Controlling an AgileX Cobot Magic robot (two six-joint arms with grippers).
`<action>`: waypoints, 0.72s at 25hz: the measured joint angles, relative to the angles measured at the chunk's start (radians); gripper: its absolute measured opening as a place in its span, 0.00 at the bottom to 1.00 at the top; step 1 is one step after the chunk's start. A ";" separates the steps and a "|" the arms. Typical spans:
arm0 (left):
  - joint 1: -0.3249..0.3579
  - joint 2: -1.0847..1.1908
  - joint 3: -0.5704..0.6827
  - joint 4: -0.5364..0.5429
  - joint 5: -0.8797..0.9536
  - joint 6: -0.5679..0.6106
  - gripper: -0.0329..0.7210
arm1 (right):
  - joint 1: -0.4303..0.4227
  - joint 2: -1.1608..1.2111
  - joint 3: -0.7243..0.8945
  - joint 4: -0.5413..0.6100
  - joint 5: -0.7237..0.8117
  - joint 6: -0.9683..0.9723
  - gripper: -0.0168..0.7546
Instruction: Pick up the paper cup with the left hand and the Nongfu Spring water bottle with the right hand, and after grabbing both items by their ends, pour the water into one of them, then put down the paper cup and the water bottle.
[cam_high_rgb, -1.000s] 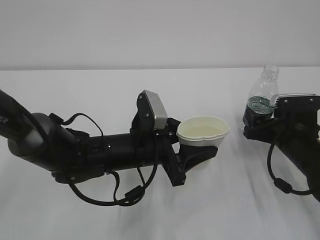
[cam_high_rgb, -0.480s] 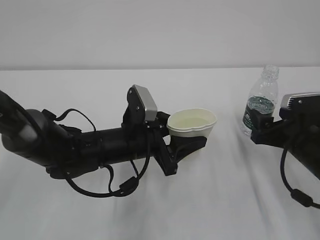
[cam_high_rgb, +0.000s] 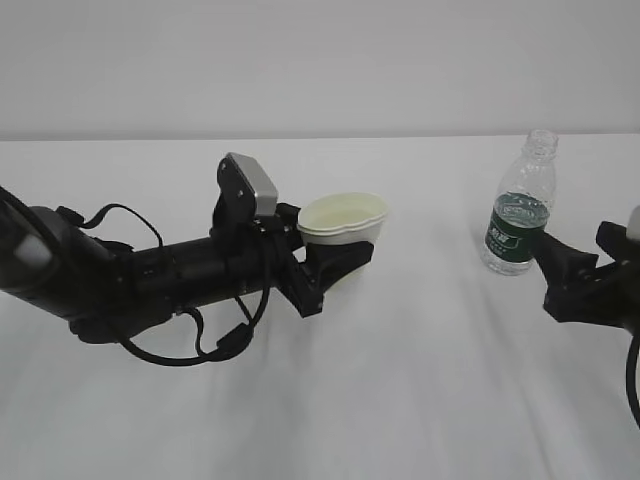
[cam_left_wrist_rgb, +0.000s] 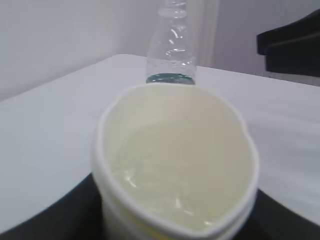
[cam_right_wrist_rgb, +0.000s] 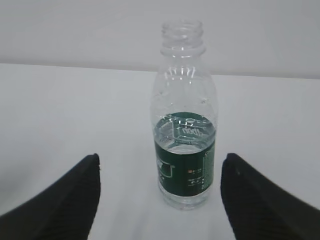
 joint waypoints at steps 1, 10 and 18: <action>0.011 0.000 0.000 0.000 0.000 0.000 0.59 | 0.000 -0.015 0.014 -0.010 0.000 0.000 0.75; 0.143 0.000 0.060 -0.016 0.000 0.033 0.59 | 0.000 -0.053 0.080 -0.056 0.000 0.048 0.75; 0.226 0.000 0.080 -0.061 0.004 0.066 0.59 | 0.000 -0.053 0.083 -0.063 0.000 0.056 0.75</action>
